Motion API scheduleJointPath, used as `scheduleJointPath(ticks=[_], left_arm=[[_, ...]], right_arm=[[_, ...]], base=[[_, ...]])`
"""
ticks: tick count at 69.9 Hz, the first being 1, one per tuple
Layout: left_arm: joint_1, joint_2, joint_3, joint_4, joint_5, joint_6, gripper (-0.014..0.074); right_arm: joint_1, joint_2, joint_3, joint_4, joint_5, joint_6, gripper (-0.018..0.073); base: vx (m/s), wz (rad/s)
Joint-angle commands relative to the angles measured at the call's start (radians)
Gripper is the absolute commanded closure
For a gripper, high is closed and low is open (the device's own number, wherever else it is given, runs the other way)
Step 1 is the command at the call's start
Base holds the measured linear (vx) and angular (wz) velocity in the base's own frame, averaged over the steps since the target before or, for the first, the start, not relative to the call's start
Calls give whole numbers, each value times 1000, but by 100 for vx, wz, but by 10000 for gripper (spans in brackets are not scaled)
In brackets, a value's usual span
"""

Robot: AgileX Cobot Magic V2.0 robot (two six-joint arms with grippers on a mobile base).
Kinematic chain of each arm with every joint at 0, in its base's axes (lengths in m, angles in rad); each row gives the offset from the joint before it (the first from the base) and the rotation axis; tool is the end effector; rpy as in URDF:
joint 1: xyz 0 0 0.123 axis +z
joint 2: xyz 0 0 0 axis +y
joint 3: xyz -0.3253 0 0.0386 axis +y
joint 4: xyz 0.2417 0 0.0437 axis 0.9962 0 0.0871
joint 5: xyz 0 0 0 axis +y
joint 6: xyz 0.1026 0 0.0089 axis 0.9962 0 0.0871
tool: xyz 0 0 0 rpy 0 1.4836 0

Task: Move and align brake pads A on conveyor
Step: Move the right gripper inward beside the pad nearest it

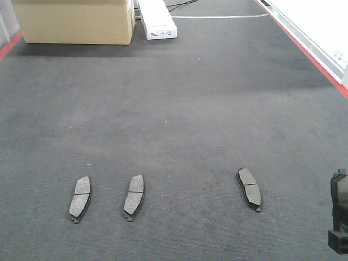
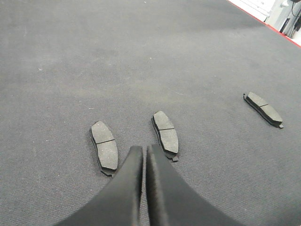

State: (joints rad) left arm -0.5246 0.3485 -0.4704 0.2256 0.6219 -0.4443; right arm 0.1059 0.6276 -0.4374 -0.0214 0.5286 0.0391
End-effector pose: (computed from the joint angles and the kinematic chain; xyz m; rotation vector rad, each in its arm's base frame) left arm 0.0379 -0.0064 0.3032 0.1768 1.9800 -0.3828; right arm 0.0877 0.0082 0.2816 -0.0879 2.2011 0.0588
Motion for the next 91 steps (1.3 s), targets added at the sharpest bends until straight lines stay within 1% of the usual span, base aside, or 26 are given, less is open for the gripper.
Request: scheduleJointPath(ticks=[1,24,38,48,56,60,63,70,71,76,79,83,86,91], left_arm=[[2,10,-25,12,-66,-3,604],[2,10,-25,12,-66,-3,603],[2,10,-25,12,-66,-4,604],[2,10,-25,12,-66,-4,603],[2,10,-25,12,-66,-4,603],[2,10,-25,12,-66,-4,603],[2,10,-25,12,-66,-4,603],[2,10,-25,12,-66,-4,603],[2,10,-25,12,-66,-4,603],[2,10,-25,12,-66,-4,603],[2,10,-25,12,-66,-4,603],[2,10,-25,12,-66,-4,603],[2,10,-25,12,-66,-4,603],[2,10,-25,12,-66,-4,603]], right_arm=[[-5,-1,-31,-7,-86,-10,515],[-5,-1,-31,1,-101,-7,515],[-5,10,-32,97,-108,-22,512],[-4,97,-92,145,-78,-104,510],[3,218,-163,237,-64,-169,505],[26,289,-200,282,-70,-201,505],[60,348,-227,313,-81,-223,503],[169,485,-282,330,-115,-231,502],[193,503,-290,330,-120,-230,502],[263,605,-339,330,-135,-212,501],[303,667,-373,330,-145,-167,501],[323,740,-420,330,-150,-106,501],[323,785,-452,330,-148,-66,500],[321,869,-512,331,-141,-50,497]], base=[[0,0],[0,0],[0,0],[0,0],[0,0],[0,0],[0,0],[0,0],[0,0],[0,0],[0,0],[0,0],[0,0],[0,0]])
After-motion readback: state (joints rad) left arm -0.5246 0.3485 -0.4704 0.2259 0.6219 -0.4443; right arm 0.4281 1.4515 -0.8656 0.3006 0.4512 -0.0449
